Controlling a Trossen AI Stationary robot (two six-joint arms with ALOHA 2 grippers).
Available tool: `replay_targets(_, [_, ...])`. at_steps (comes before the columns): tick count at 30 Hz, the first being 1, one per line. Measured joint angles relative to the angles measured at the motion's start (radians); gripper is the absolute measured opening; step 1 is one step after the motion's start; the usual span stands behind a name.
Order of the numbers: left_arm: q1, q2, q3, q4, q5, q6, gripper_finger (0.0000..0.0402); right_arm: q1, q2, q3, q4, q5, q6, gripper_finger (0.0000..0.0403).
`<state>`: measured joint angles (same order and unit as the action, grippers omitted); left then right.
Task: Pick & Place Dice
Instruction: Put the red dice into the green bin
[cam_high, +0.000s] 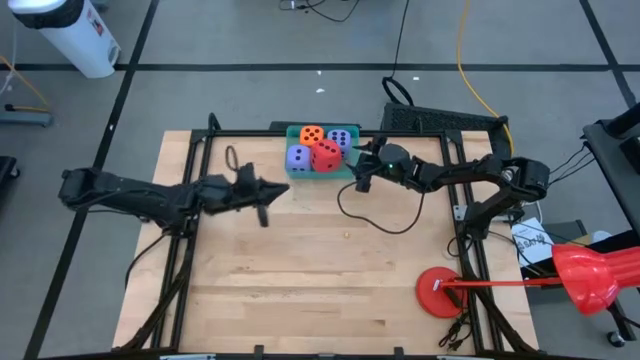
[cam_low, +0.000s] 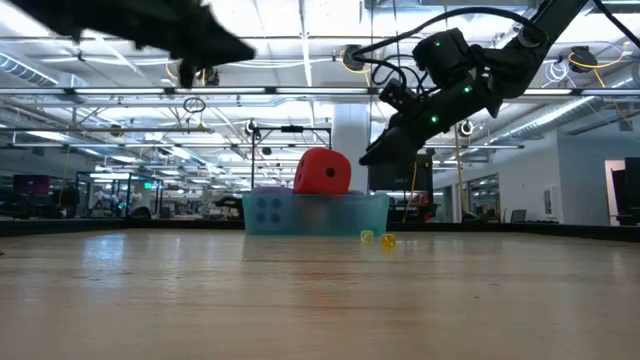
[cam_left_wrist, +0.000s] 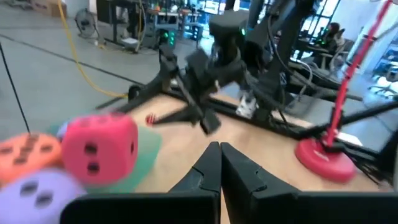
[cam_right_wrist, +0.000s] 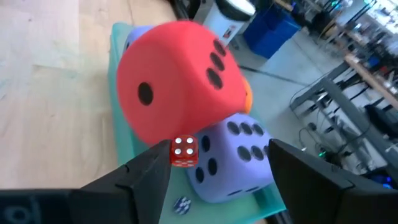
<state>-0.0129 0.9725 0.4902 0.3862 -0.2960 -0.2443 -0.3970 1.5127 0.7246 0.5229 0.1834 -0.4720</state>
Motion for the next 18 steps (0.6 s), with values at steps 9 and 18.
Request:
replay_targets(9, [0.154, 0.322, 0.324, -0.095, 0.155, 0.075, 0.0002, 0.0, 0.0, 0.0, 0.003, -0.003, -0.031, 0.0254])
replay_targets(18, [0.277, 0.584, 0.504, -0.115, 0.228, 0.028, 0.0002, 0.0, 0.0, 0.0, 0.005, -0.004, -0.034, 0.0254])
